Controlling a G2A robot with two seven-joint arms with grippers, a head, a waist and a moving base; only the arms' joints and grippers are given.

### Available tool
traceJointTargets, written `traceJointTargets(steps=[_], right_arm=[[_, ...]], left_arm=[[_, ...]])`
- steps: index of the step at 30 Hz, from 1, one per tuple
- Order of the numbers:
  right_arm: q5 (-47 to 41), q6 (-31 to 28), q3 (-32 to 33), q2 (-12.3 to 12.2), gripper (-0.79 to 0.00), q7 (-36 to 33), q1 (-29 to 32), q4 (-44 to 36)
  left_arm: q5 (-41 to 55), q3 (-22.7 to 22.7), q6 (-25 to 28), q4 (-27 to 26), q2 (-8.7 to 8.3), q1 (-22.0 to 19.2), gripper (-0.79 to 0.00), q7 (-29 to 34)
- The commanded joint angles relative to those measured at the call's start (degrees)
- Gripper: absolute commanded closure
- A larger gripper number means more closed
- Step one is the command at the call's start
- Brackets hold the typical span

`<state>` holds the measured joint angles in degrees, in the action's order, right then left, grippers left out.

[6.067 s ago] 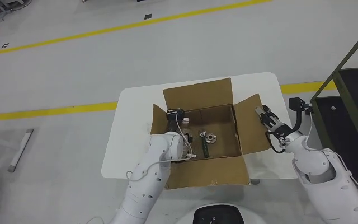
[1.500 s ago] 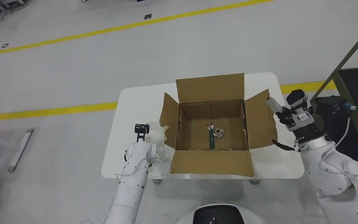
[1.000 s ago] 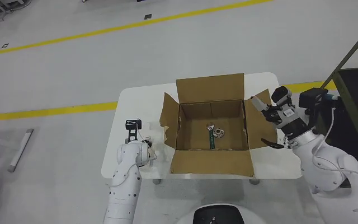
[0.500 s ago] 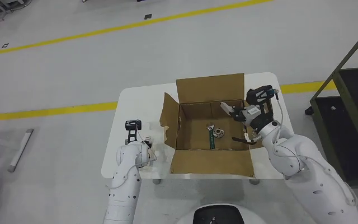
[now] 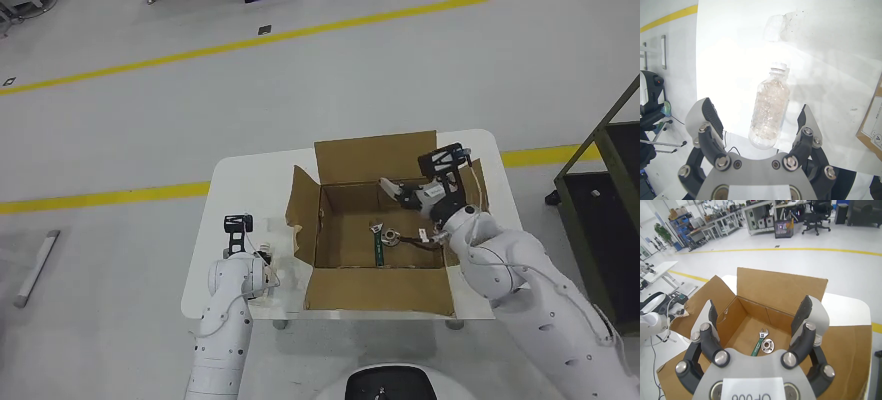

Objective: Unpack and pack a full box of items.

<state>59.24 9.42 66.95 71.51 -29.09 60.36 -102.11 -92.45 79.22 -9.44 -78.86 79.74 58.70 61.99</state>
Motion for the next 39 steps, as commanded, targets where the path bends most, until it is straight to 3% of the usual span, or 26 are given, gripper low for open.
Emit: traceJointTargets(steps=[1, 5, 10, 29, 32, 39], right_arm=[[1.21, 6.57, -3.47, 0.86, -0.785, -5.22, -3.93, 3.65], [-2.09, 14.29, -8.42, 2.94, -0.785, -11.45, -10.7, 10.61], [-6.44, 15.66, -12.57, 4.9, -0.785, -14.34, -15.73, 19.95], [-4.87, 15.78, -13.19, 5.23, -0.785, -13.48, -15.49, 19.04], [-6.83, 16.26, -15.28, 6.38, -0.785, -15.23, -18.03, 22.16], [-14.24, 21.57, -23.33, 11.3, -0.785, -25.66, -28.19, 38.78]], left_arm=[[0.0, 0.0, 0.0, 0.0, 0.0, 0.0, -0.785, 0.0], [0.0, 0.0, 0.0, 0.0, 0.0, 0.0, -0.785, 0.0], [0.0, 0.0, 0.0, 0.0, 0.0, 0.0, -0.785, 0.0], [0.0, 0.0, 0.0, 0.0, 0.0, 0.0, -0.785, 0.0], [0.0, 0.0, 0.0, 0.0, 0.0, 0.0, -0.785, 0.0], [0.0, 0.0, 0.0, 0.0, 0.0, 0.0, -0.785, 0.0]])
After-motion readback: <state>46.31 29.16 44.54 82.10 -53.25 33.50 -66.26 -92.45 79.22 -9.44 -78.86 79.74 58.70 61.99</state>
